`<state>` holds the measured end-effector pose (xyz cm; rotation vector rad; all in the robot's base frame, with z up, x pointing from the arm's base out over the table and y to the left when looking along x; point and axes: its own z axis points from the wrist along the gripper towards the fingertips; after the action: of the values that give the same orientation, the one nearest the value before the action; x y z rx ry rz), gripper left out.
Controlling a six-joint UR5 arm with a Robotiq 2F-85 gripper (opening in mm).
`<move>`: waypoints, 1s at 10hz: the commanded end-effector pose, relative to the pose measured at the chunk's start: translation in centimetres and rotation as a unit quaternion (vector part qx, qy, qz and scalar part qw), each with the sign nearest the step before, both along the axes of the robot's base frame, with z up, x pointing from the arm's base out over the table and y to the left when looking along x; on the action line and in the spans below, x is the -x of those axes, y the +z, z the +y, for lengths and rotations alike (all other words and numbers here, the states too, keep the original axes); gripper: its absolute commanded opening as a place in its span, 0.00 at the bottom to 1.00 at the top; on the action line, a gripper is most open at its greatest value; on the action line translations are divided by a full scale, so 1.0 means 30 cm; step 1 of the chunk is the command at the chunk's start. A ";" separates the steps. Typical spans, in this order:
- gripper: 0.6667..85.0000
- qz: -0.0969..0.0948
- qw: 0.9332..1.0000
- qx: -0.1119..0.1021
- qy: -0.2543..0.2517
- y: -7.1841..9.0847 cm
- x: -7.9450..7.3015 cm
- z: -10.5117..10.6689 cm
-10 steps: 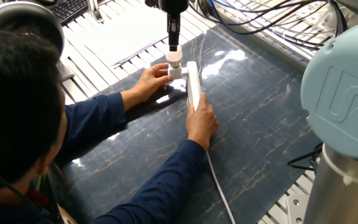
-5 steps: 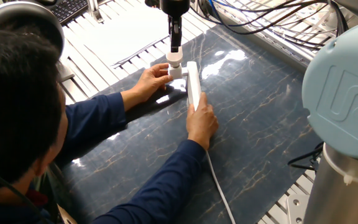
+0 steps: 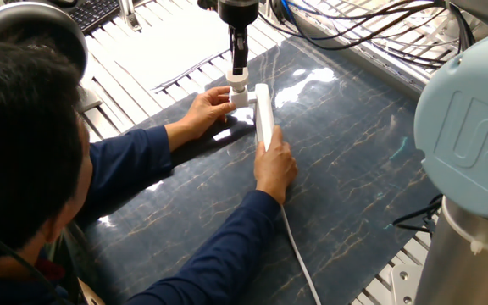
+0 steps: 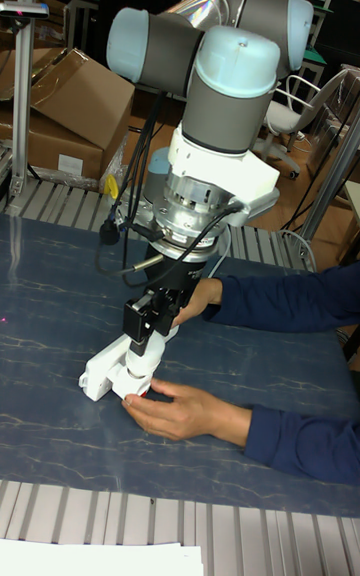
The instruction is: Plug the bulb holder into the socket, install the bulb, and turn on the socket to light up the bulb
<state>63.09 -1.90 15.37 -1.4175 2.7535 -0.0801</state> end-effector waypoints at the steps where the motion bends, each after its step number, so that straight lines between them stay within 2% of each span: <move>1: 0.63 -0.002 1.000 -0.005 -0.001 -0.001 0.000 0.008; 7: 0.62 -0.010 1.000 -0.011 0.002 -0.021 -0.018 0.012; 10: 0.55 -0.010 1.000 -0.013 -0.003 -0.022 -0.019 0.013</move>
<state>63.51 -1.75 14.69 -1.4149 2.7350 -0.0751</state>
